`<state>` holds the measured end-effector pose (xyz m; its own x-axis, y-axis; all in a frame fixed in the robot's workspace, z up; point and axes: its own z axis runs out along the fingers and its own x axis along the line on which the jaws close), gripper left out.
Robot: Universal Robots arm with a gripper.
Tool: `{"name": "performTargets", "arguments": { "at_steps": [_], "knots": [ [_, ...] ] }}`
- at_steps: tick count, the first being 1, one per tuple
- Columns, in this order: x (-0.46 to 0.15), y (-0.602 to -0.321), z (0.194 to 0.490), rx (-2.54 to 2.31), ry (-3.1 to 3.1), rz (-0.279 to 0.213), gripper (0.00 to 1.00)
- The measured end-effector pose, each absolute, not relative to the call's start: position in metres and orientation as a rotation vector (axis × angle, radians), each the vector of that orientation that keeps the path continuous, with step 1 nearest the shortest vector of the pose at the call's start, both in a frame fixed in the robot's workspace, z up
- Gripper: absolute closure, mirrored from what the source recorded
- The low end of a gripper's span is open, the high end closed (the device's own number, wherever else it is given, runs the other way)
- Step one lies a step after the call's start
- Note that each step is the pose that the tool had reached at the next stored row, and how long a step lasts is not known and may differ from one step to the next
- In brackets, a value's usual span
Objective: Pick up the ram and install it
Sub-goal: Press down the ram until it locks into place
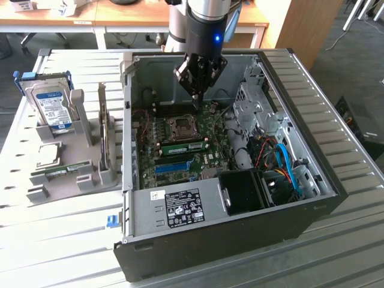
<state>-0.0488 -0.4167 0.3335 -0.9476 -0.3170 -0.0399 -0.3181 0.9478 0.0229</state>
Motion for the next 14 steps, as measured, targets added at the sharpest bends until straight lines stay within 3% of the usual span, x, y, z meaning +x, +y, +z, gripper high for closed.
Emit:
{"name": "performTargets", "arguments": {
  "at_steps": [14],
  "knots": [
    [-0.0484, -0.4167, 0.3332, -0.349, 3.088, 0.043, 0.89]
  ]
}}
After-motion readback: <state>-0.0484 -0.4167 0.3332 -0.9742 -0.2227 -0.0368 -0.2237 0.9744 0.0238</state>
